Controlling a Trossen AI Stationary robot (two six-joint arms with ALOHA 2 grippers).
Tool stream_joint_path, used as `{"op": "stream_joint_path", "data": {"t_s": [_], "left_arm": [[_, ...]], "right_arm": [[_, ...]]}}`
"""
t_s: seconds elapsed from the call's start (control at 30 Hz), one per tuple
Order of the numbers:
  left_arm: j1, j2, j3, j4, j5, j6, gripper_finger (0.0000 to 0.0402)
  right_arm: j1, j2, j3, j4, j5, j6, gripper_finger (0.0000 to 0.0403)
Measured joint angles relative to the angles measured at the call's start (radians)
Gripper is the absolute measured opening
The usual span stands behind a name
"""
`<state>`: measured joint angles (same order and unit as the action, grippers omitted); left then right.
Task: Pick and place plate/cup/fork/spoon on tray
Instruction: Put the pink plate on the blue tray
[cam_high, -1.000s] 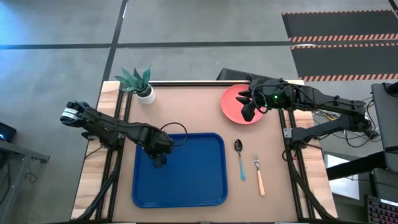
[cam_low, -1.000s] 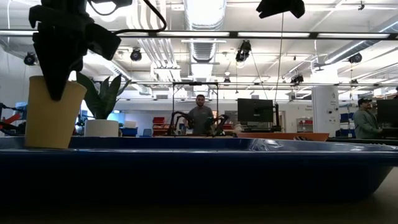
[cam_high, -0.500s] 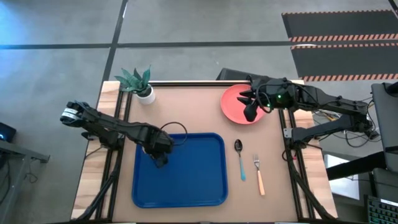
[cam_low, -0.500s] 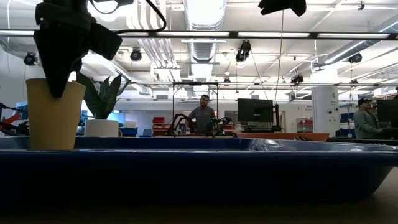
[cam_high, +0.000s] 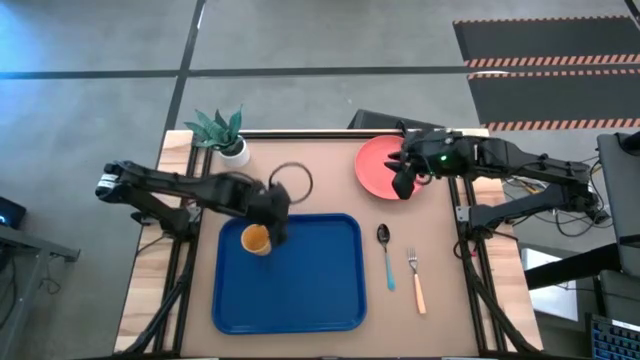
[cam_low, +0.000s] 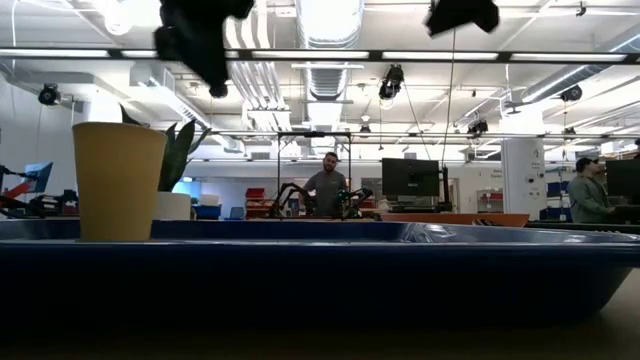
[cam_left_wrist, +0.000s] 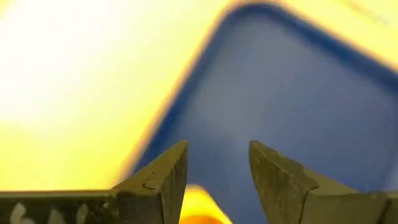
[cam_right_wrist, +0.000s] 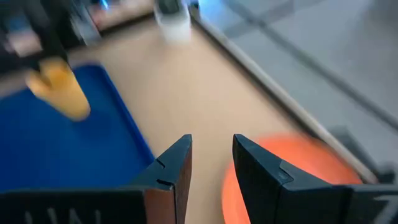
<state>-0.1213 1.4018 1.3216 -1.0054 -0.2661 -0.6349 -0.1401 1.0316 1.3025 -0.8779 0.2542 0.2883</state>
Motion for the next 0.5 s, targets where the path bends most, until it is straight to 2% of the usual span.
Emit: {"op": "stream_joint_path", "data": {"t_s": [0.13,0.23,0.37,0.5], "left_arm": [[0.03,-0.019,0.067,-0.005,-0.122,0.124,0.0154],[0.048,-0.044,0.097,-0.006,-0.228,0.15,0.0154],[0.057,-0.088,0.103,0.005,-0.442,0.145,0.0154],[0.056,-0.136,0.086,0.048,-0.577,0.144,0.0154]], "right_arm": [[0.0,0.044,0.0,-0.197,0.0,0.101,0.0122],[0.0,0.085,-0.004,-0.291,0.0,0.139,0.0134],[-0.005,0.159,-0.023,-0.319,0.004,0.128,0.0148],[-0.033,0.246,-0.044,-0.299,-0.002,0.104,0.0159]]}}
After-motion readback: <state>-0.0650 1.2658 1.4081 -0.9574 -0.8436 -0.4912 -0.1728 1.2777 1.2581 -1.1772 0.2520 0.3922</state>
